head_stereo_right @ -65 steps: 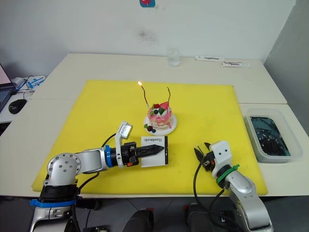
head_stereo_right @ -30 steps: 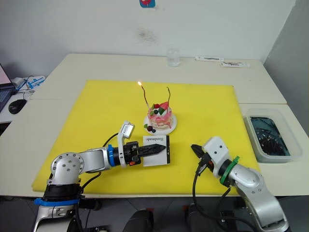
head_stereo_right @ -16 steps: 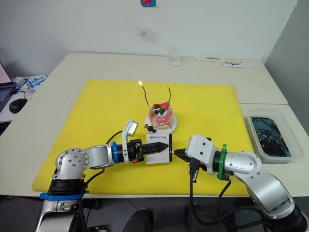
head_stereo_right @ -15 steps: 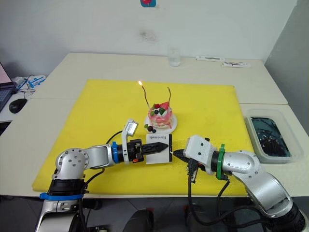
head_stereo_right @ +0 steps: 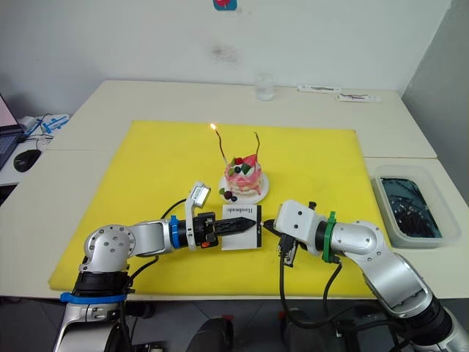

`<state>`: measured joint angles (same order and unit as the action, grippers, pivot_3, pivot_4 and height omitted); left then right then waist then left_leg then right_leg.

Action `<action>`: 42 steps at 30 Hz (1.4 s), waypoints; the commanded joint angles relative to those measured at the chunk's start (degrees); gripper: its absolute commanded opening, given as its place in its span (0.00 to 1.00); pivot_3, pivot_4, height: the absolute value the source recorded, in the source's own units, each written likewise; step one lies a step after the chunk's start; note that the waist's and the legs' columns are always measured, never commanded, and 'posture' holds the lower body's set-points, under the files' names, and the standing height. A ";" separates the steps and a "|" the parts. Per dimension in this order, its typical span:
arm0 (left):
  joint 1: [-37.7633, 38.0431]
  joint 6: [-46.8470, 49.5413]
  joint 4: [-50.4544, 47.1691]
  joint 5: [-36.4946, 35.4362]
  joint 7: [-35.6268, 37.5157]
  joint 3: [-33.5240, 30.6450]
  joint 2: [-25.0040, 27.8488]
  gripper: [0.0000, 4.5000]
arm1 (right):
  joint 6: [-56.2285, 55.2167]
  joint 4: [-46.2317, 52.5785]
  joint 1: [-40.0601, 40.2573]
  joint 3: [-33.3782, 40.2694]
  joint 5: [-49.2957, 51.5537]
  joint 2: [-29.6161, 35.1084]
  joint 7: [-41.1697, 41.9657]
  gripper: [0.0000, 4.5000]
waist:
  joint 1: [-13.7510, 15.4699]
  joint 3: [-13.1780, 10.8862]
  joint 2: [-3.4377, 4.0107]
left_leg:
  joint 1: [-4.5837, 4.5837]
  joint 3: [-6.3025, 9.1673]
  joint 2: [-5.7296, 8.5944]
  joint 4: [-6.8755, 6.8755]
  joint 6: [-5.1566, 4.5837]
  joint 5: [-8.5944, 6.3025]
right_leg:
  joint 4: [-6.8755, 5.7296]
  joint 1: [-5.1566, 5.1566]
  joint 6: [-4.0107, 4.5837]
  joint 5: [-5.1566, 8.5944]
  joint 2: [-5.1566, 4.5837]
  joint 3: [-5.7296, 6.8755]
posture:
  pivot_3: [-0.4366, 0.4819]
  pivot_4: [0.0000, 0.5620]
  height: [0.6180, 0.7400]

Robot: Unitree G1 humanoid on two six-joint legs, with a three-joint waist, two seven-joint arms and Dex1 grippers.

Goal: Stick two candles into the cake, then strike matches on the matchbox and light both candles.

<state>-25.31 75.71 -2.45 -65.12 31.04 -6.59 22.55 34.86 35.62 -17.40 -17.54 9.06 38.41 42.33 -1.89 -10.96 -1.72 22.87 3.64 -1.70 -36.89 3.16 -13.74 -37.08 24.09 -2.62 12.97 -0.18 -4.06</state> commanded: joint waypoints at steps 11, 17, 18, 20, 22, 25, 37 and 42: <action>-0.22 0.32 -2.25 -0.90 1.23 -0.78 0.02 0.00 | -2.13 -0.15 -1.51 -1.14 -1.97 -0.65 1.28 0.00 | 0.00 0.00 0.00 | 0.00 0.00 0.00 -0.01 0.00 0.00 | 0.00 0.00 0.00 0.00 0.00 0.00 | 0.48 0.27 1.00; -0.28 0.39 -2.43 -1.02 1.13 -0.78 -0.39 0.00 | -2.38 -0.92 -2.86 -2.48 -2.92 -1.43 1.88 0.00 | -0.01 0.00 0.00 | -0.01 0.00 0.00 -0.01 0.00 0.00 | -0.01 0.00 0.00 0.00 0.00 0.00 | 0.48 0.27 1.00; -0.23 0.41 -2.52 -1.06 1.06 -0.80 -0.45 0.00 | -2.44 -0.92 -2.96 -2.58 -3.03 -1.53 1.98 0.00 | -0.01 0.00 0.00 | 0.00 0.00 0.00 -0.01 0.00 0.00 | -0.01 0.00 -0.01 -0.01 0.00 0.00 | 0.48 0.27 1.00; -0.16 0.28 -2.49 -0.87 1.00 -0.81 -0.42 0.00 | -2.61 -0.79 -3.38 -2.37 -3.24 -1.43 2.38 0.00 | -0.01 0.00 0.00 | 0.00 0.00 0.00 -0.01 0.00 0.00 | -0.01 0.00 -0.04 -0.03 0.00 0.00 | 0.48 0.27 1.00; 0.01 0.16 -2.53 -0.69 0.95 -0.87 -0.27 0.00 | -2.63 -0.41 -3.65 -1.94 -3.25 -1.13 2.73 0.00 | -0.01 0.00 0.00 | 0.00 0.00 0.00 0.00 0.00 0.00 | -0.01 0.00 -0.06 -0.04 0.00 0.00 | 0.48 0.27 1.00; 0.47 -0.26 -2.69 0.05 1.16 -0.71 0.39 0.00 | -1.71 0.82 -4.51 -0.19 -2.36 -0.28 3.52 0.00 | -0.02 0.00 0.00 | -0.01 0.00 0.00 0.00 0.00 0.00 | -0.02 0.00 -0.05 -0.03 0.00 0.00 | 0.48 0.27 1.00; 0.69 0.07 -3.21 0.42 1.69 -0.66 0.38 0.00 | -1.70 -0.92 -7.30 0.36 -3.12 -0.11 3.94 0.00 | 0.00 0.00 0.00 | 0.00 0.00 0.00 -0.01 0.00 0.00 | -0.01 0.00 -0.05 -0.03 0.00 0.00 | 0.48 0.27 1.00; 0.65 0.73 -3.65 -0.31 2.05 -0.91 0.59 0.00 | -2.93 -2.21 -7.24 -1.08 -4.25 -0.28 4.45 0.00 | -0.01 0.00 0.00 | 0.00 0.00 0.00 0.00 0.00 0.00 | -0.02 0.01 -0.05 -0.04 0.00 0.00 | 0.48 0.27 1.00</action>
<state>-24.33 76.01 -4.00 -64.12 32.05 -7.02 22.84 33.22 32.81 -23.69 -18.54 5.29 38.13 46.28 -1.90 -10.96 -1.71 22.87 3.64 -1.70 -36.89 3.16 -13.74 -37.11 24.09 -2.68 12.94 -0.18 -4.06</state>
